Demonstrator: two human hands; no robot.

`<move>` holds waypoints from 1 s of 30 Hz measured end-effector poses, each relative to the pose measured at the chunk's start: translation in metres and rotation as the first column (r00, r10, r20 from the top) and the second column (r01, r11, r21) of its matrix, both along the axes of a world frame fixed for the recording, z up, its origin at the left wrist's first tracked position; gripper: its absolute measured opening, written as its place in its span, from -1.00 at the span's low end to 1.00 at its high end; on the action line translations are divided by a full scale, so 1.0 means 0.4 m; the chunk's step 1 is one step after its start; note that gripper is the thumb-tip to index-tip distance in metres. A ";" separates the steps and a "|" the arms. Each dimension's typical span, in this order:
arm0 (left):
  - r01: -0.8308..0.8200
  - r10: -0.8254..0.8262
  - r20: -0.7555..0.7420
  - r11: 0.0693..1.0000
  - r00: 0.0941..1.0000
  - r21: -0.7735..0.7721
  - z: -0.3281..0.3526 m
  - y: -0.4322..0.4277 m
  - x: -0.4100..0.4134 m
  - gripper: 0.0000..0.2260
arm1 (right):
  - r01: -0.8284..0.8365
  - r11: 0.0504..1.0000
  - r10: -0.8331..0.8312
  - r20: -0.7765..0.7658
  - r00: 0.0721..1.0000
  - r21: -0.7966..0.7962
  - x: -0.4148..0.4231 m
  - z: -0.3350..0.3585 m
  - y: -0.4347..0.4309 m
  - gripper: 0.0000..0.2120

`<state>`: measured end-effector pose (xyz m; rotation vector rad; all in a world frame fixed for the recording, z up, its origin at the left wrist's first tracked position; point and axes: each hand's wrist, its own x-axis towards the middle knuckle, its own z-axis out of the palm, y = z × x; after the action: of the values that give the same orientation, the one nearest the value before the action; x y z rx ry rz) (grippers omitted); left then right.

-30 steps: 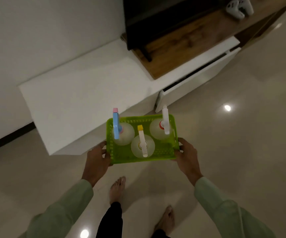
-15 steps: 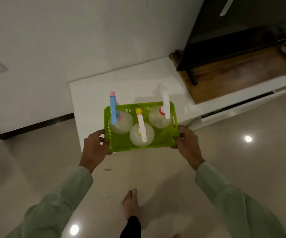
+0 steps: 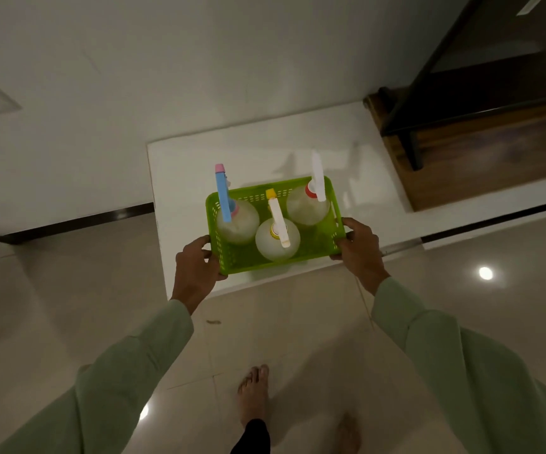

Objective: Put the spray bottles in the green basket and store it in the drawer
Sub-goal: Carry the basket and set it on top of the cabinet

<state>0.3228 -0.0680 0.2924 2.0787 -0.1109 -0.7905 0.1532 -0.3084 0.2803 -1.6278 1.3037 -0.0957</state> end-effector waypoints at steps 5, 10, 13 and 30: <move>-0.067 0.067 -0.013 0.997 0.998 -0.048 0.002 0.003 -0.029 -0.60 | -0.004 1.000 0.004 0.076 0.997 -0.001 -0.019 -0.010 0.003 -0.63; -0.213 0.217 0.058 0.975 0.974 -0.066 0.002 0.032 -0.125 -0.55 | 0.048 0.997 -0.039 0.156 0.987 -0.053 -0.076 0.001 0.012 -0.66; -0.244 0.250 0.202 0.968 0.947 -0.052 -0.018 0.043 -0.237 -0.75 | 0.187 0.977 -0.161 0.218 0.963 -0.104 -0.144 -0.027 0.044 -0.79; -0.896 0.533 -0.794 0.443 0.292 -0.032 -0.676 -0.037 -0.303 -0.37 | 0.288 0.427 -0.619 0.044 0.784 0.857 -0.104 -0.667 0.036 -0.49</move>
<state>0.2016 -0.0828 0.0221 0.9670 0.9796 -0.7448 0.1117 -0.2942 0.0134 -0.3631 1.1932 -0.0943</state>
